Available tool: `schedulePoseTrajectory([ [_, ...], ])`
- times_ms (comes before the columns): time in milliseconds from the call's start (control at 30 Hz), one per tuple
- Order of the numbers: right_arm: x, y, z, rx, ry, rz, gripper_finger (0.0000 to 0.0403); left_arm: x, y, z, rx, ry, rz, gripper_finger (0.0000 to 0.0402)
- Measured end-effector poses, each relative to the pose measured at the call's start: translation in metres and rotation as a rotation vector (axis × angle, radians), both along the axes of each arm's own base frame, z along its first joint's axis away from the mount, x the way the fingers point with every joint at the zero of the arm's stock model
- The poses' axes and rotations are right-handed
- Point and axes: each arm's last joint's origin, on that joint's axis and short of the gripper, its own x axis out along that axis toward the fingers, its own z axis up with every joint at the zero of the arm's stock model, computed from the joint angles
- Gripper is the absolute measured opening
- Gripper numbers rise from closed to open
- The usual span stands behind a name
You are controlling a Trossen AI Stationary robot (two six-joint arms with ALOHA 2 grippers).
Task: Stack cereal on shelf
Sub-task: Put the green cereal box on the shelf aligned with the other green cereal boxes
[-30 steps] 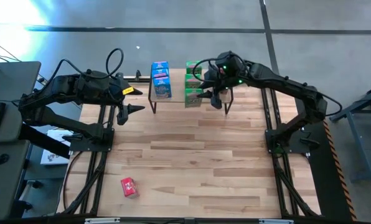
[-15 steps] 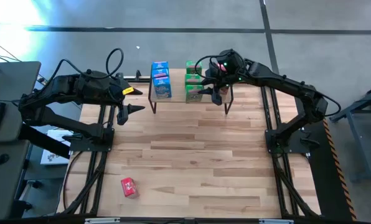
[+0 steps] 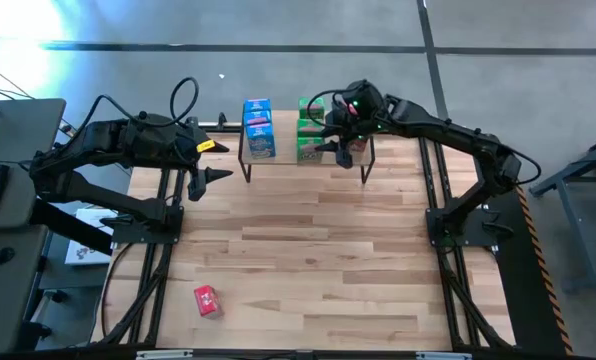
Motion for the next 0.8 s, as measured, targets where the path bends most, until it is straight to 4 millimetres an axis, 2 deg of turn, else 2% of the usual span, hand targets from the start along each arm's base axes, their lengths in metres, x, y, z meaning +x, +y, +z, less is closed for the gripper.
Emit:
schedulePoseTrajectory([
  [800, 0.002, -0.012, -0.005, -0.032, -0.003, -0.018, 0.0144, 0.0, 0.0, 0.0, 0.0, 0.0, 0.0, 0.0273],
])
